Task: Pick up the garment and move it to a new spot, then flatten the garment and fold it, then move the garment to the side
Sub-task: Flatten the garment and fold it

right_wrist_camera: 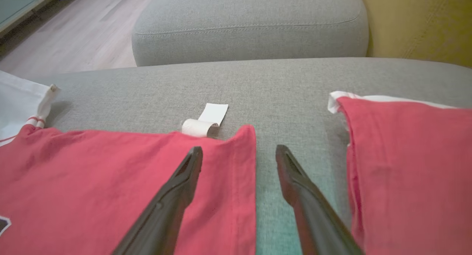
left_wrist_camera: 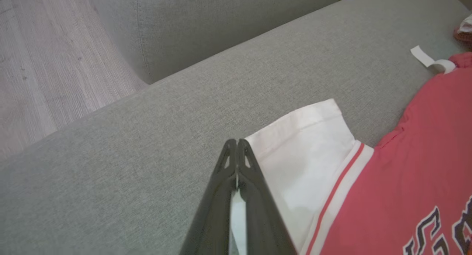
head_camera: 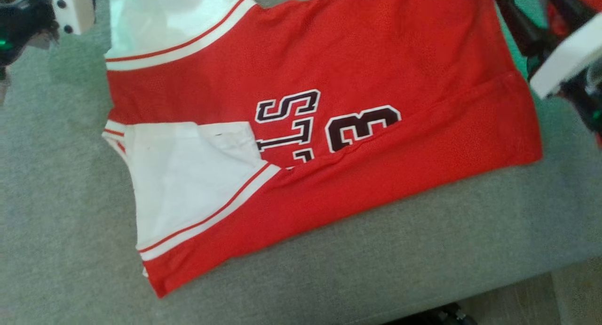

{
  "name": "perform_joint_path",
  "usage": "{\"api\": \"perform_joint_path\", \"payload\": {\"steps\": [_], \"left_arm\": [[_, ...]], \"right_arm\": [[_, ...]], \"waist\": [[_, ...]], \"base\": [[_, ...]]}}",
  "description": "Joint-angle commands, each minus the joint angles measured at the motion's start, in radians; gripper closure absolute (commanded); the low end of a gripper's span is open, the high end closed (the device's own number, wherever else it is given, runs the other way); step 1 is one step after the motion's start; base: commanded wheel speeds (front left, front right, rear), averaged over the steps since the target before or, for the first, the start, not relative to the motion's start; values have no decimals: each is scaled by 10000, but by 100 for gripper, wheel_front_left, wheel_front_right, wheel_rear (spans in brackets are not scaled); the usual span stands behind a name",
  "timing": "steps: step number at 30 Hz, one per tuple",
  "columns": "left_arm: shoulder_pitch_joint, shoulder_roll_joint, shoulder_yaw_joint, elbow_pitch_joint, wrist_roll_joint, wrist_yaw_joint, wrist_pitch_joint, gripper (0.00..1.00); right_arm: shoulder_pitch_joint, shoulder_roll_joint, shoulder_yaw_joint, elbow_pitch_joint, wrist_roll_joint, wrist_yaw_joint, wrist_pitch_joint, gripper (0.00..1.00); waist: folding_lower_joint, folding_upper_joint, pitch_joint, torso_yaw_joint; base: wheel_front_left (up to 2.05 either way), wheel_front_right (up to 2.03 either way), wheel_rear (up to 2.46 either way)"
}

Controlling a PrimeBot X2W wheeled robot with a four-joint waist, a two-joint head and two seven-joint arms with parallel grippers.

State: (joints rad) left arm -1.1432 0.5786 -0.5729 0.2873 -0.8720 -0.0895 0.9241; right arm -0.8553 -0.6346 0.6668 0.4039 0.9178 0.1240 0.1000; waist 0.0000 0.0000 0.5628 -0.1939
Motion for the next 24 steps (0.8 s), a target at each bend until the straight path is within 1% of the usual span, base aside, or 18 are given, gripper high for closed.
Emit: {"api": "perform_joint_path", "payload": {"steps": [1, 5, 8, 14, 15, 17, 18, 20, 21, 22, 24], "left_arm": [[-526, 388, 351, -387, -20, -49, 121, 100], [-560, 399, 278, -528, 5, -54, 185, 100], [-558, 428, 257, -588, 14, -42, 205, 100], [-549, 468, 237, -634, -1, -16, 230, 100], [-545, 468, 232, -630, -5, -12, 229, 100], [-531, 470, 219, -611, -14, -13, 226, 100], [-523, 470, 214, -598, -20, -13, 223, 100], [-509, 477, 202, -571, -27, -16, 219, 100], [-503, 482, 195, -559, -27, -19, 209, 100], [-496, 486, 190, -547, -31, -23, 201, 100], [-491, 490, 185, -534, -38, -26, 198, 100]], "right_arm": [[-80, -187, 135, 87, 206, 67, 210, 0], [-792, -93, 550, 855, 665, 67, 735, 0], [-1174, -47, 820, 1268, 975, 67, 895, 0], [-1607, -37, 1332, 1589, 1620, 67, 835, 0], [-1651, -52, 1418, 1613, 1715, 67, 816, 2], [-1744, -86, 1588, 1675, 1862, 67, 762, 18], [-1793, -104, 1671, 1708, 1920, 67, 731, 31], [-1894, -146, 1825, 1766, 2017, 67, 657, 46], [-1943, -170, 1904, 1796, 2045, 67, 611, 52], [-1986, -188, 1983, 1820, 2082, 67, 578, 56], [-2032, -212, 2052, 1855, 2102, 67, 538, 56]], "waist": [[0, 0, 96, 154], [0, 0, 218, 364], [0, 0, 272, 450], [0, 0, 319, 545], [0, 0, 319, 554], [0, 0, 307, 567], [0, 0, 297, 571], [0, 0, 276, 573], [0, 0, 262, 571], [0, 0, 248, 569], [0, 0, 236, 568]], "base": [[0, 0, 0], [0, 0, 0], [0, 0, 0], [0, 0, 0], [0, 0, 0], [0, 0, 0], [0, 0, 0], [0, 0, 0], [0, 0, 0], [0, 0, 0], [0, 0, 0]]}}
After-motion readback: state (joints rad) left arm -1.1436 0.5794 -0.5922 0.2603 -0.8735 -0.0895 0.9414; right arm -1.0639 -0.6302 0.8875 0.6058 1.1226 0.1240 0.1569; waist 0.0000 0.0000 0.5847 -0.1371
